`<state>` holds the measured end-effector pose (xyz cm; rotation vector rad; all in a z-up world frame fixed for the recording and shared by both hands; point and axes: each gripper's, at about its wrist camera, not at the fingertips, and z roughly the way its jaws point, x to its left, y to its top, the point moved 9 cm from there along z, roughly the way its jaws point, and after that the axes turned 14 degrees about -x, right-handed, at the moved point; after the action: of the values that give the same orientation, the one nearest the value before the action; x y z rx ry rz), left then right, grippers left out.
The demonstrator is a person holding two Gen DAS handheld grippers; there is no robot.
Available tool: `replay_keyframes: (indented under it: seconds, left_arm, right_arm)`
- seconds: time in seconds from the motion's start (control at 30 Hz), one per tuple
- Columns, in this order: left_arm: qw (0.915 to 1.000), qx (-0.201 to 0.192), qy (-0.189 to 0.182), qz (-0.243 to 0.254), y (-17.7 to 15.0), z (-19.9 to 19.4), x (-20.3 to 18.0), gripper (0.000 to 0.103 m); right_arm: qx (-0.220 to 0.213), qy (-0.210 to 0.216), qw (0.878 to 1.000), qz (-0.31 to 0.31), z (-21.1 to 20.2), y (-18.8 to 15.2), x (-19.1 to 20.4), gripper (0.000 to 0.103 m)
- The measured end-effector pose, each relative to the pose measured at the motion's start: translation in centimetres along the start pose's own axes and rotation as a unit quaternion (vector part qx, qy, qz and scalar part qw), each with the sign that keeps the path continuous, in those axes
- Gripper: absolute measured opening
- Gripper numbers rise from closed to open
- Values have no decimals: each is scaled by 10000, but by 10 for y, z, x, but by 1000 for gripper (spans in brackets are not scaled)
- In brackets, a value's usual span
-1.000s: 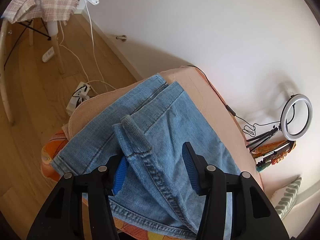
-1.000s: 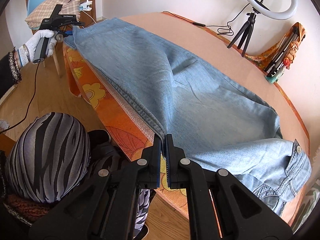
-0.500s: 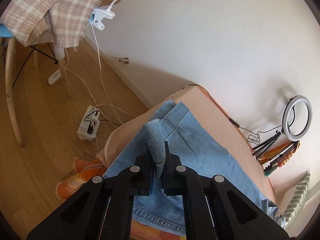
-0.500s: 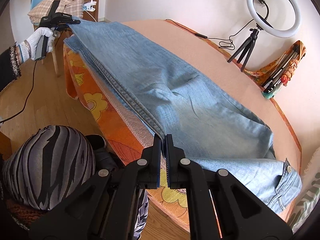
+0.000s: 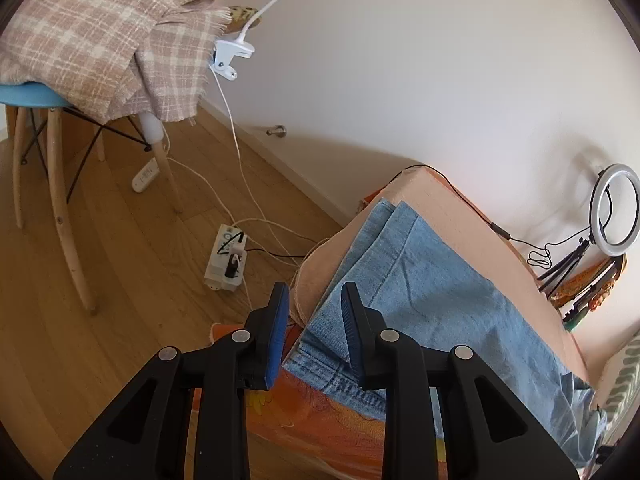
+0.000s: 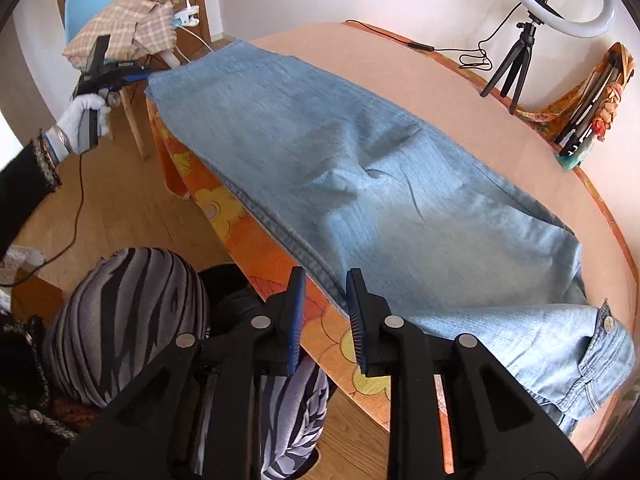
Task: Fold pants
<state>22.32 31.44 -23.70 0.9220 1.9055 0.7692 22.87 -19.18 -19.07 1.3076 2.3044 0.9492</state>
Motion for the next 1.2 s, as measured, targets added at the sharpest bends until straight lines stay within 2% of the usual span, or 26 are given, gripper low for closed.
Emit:
replay_keyframes:
  seconds: [0.1,0.2,0.27,0.47,0.6,0.73,1.07,1.2]
  left_arm:
    - [9997,-2,-128,188,0,-8,-10,25]
    - [9991,26,-271,333,-5,-13,-26,35]
    - [9984,31,-391,407,-9,-17,-37,39]
    - [9974,141,-590,383,-22,-20,-52,41]
    - [9965,203,-602,539,-32,-21,-59,41]
    - [9964,232,-628,518,-40,-19,-61,49]
    - [9955,302,-590,676,-55,-11,-67,49]
    - [9950,349,-631,689,-58,-8,-66,49]
  right_arm:
    - [-252,505,9980,278,-2,36,7,28]
    - [-441,631,9969,167,13,73,11,34]
    - [-506,653,9966,12,32,98,13,34]
    - [-600,1036,9927,-121,114,165,20,34]
    - [-428,1318,9903,28,178,194,26,34]
    - [-420,1619,9858,132,231,227,43,34]
    - [-248,2149,9761,-189,345,294,124,34]
    - [-124,2144,9761,-339,390,307,151,38]
